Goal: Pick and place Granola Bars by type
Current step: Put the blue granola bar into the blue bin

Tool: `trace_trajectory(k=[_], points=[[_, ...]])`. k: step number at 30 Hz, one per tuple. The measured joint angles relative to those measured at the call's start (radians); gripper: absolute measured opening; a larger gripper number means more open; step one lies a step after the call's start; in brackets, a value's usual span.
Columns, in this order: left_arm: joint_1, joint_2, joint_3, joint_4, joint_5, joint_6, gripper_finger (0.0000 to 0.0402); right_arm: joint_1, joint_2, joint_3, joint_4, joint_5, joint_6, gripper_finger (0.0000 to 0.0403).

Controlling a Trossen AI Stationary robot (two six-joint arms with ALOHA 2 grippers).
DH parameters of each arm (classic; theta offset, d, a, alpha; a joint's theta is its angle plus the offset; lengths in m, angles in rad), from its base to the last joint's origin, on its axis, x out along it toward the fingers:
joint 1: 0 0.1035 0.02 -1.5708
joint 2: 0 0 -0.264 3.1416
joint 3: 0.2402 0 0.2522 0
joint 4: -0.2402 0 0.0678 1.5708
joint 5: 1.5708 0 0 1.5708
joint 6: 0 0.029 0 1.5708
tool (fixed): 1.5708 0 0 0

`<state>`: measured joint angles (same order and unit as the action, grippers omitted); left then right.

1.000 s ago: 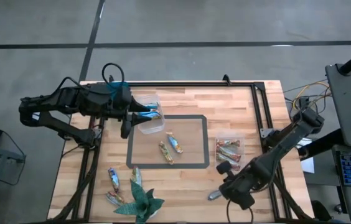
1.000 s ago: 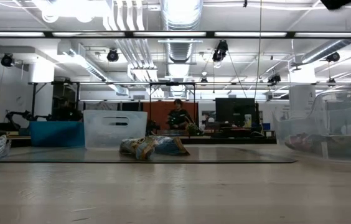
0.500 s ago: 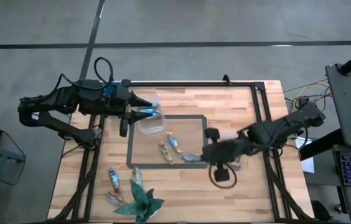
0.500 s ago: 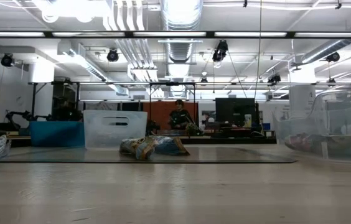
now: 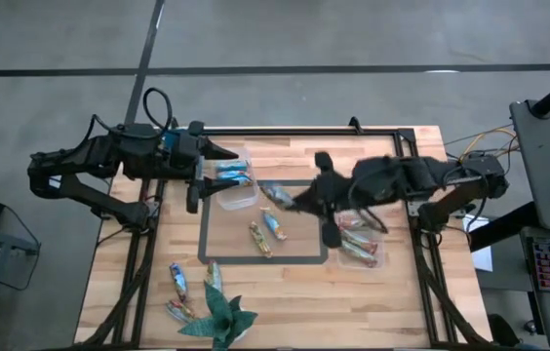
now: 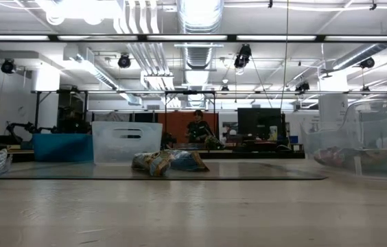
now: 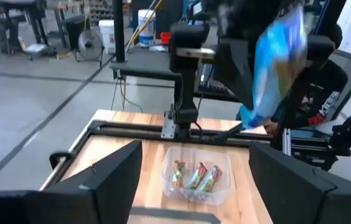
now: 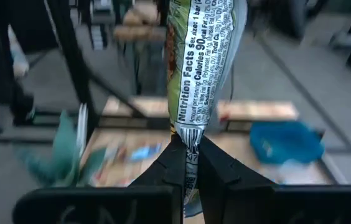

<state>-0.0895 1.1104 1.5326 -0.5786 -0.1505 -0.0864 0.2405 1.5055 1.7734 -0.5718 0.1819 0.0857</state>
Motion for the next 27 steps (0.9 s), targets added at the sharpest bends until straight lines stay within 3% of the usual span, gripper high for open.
trace_trajectory(k=[7,13,27], points=[[0.000,0.013,0.000,0.159,0.033,0.069,0.0277,-0.075,0.001,0.031,0.142,-0.010,-0.054,0.0012],[0.000,0.015,0.000,0.279,0.047,0.101,0.0277,-0.114,0.030,0.071,0.142,-0.033,-0.064,0.0012],[0.000,0.101,0.000,0.387,0.103,0.090,0.0277,-0.115,0.187,0.247,0.042,-0.081,-0.097,0.0012]])
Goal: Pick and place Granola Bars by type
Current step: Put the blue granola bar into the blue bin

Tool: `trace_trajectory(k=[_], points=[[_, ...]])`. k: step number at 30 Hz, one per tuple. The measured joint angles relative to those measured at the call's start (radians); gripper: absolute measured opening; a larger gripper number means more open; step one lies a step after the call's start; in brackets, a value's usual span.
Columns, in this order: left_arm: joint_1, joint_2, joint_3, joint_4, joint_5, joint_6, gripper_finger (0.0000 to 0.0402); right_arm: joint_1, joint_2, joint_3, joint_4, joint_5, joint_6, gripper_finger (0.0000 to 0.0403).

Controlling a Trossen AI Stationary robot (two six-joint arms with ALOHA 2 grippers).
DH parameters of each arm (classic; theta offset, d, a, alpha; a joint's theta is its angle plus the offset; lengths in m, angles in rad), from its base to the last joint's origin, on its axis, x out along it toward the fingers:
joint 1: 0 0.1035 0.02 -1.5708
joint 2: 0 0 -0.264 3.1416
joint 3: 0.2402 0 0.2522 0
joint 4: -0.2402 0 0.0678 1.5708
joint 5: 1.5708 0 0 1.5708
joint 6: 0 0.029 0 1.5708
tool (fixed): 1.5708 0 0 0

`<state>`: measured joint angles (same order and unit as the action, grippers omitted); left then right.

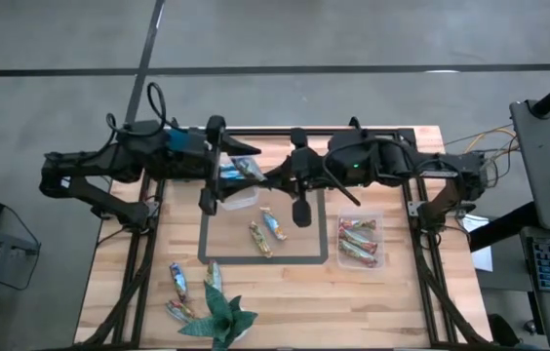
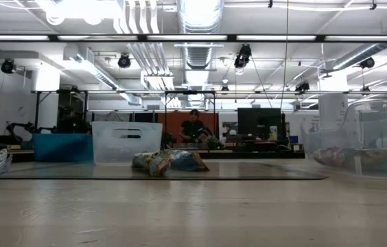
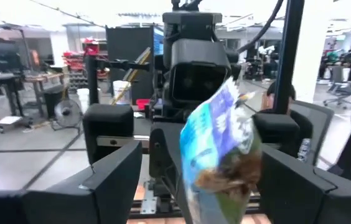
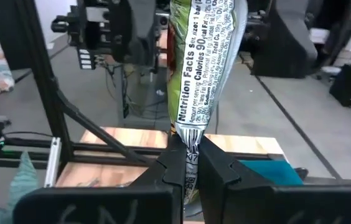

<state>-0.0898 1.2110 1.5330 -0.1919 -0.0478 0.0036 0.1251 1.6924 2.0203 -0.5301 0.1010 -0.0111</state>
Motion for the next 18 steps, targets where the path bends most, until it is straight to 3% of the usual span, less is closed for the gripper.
trace_trajectory(k=[9,18], points=[[0.000,-0.005,0.000,-0.002,0.030,-0.079,0.0264,0.001,0.005,-0.005,0.002,-0.005,0.008,0.0012],[0.000,-0.002,0.000,-0.006,0.030,-0.108,0.0152,0.001,0.005,-0.006,0.006,-0.005,0.004,0.0012]])
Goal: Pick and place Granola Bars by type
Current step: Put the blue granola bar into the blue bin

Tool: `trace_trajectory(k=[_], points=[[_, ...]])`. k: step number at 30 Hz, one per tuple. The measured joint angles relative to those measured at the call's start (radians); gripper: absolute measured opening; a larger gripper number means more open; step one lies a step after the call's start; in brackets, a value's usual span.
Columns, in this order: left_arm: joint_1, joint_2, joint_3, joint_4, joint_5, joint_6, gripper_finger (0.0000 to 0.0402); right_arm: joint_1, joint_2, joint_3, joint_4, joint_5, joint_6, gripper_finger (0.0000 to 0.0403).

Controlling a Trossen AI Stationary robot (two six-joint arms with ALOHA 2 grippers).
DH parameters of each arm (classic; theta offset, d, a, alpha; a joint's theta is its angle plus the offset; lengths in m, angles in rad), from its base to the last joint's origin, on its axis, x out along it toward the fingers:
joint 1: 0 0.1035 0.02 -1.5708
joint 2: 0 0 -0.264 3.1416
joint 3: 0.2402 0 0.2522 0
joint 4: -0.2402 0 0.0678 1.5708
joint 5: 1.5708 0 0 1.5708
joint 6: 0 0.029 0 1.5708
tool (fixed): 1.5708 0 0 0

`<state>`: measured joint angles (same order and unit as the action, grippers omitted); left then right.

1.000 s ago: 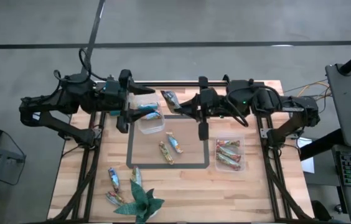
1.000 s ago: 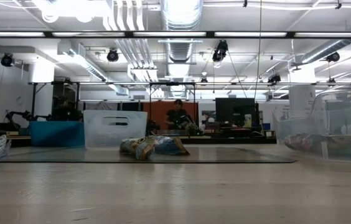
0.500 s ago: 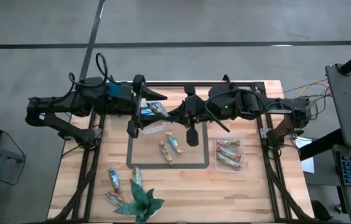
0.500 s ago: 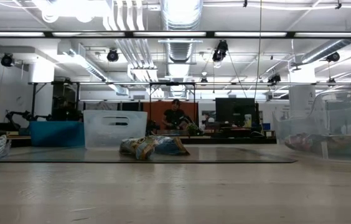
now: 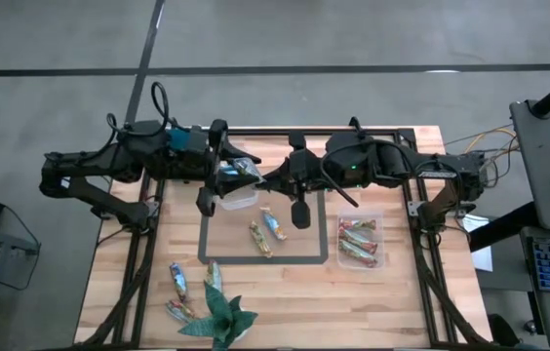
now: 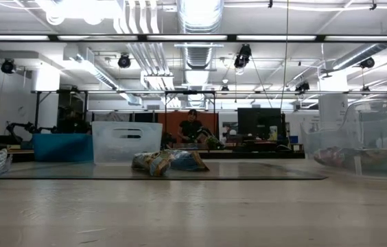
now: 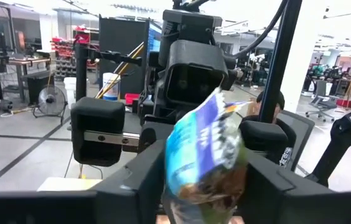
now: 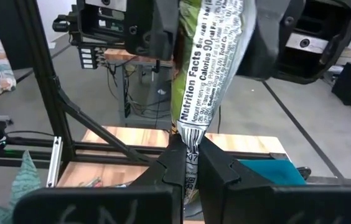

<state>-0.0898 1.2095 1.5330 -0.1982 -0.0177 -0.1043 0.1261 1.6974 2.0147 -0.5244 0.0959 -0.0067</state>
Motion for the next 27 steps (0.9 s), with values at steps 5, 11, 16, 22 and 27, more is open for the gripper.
trace_trajectory(k=[5,11,16,22,27], points=[[0.000,0.000,0.000,0.006,-0.003,-0.004,0.0105,0.000,0.000,0.001,0.004,0.002,0.000,0.0013],[0.000,0.000,0.000,0.005,-0.010,-0.026,0.0050,0.000,0.000,0.000,0.004,0.027,0.002,0.0036],[0.000,-0.004,0.000,-0.006,-0.012,-0.007,0.0018,0.000,-0.005,0.005,-0.020,0.060,-0.023,0.0085],[0.010,-0.041,0.000,-0.067,-0.024,0.019,0.0013,-0.003,-0.054,0.007,-0.021,0.070,-0.051,0.0161],[0.030,-0.082,0.001,-0.198,-0.071,0.091,0.0012,-0.003,-0.080,-0.002,-0.053,0.090,-0.058,0.0207]])
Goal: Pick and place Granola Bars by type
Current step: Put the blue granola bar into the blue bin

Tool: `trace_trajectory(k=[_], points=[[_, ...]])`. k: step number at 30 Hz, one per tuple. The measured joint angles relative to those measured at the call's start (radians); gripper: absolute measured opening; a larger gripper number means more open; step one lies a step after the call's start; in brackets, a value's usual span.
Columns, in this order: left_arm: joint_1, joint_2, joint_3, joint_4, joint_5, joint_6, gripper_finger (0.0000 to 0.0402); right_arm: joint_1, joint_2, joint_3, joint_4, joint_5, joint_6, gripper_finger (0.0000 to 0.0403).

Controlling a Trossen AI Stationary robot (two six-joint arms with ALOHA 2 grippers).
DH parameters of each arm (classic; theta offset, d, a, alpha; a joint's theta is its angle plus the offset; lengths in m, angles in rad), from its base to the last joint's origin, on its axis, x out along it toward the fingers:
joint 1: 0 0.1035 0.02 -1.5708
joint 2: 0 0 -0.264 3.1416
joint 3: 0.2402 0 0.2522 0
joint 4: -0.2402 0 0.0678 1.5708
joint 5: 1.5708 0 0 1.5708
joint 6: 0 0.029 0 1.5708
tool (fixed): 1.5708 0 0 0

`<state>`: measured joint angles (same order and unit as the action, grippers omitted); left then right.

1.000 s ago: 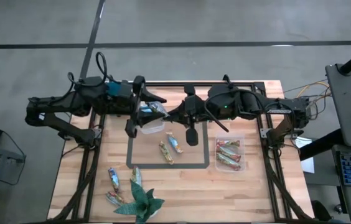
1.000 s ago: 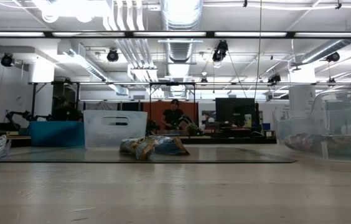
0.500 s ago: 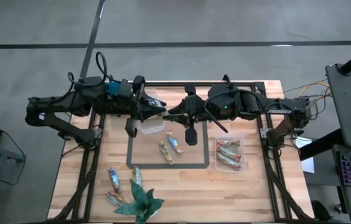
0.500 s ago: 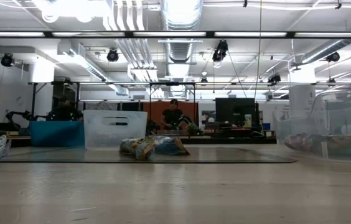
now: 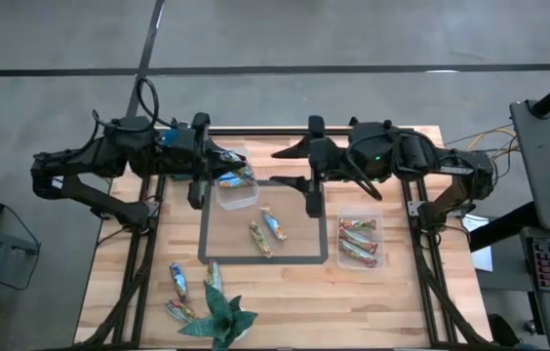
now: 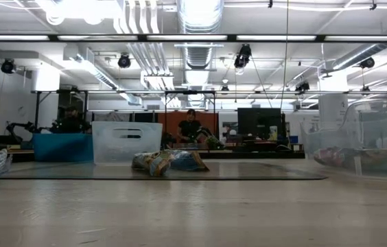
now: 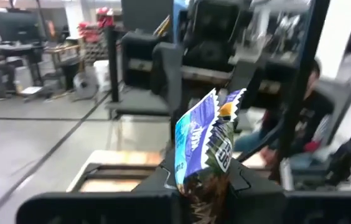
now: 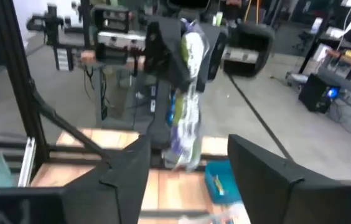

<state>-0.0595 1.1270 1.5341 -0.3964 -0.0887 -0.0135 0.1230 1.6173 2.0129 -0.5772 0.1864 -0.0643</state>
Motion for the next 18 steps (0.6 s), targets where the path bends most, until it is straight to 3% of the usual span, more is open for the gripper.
trace_trajectory(k=[7,18], points=[[0.081,-0.040,0.001,-0.206,-0.008,0.128,0.0011,0.010,-0.025,-0.005,-0.121,-0.002,0.037,0.0223],[0.369,-0.057,0.001,-0.516,0.033,0.217,0.0010,0.068,-0.027,-0.026,-0.272,-0.012,0.110,0.0224]])
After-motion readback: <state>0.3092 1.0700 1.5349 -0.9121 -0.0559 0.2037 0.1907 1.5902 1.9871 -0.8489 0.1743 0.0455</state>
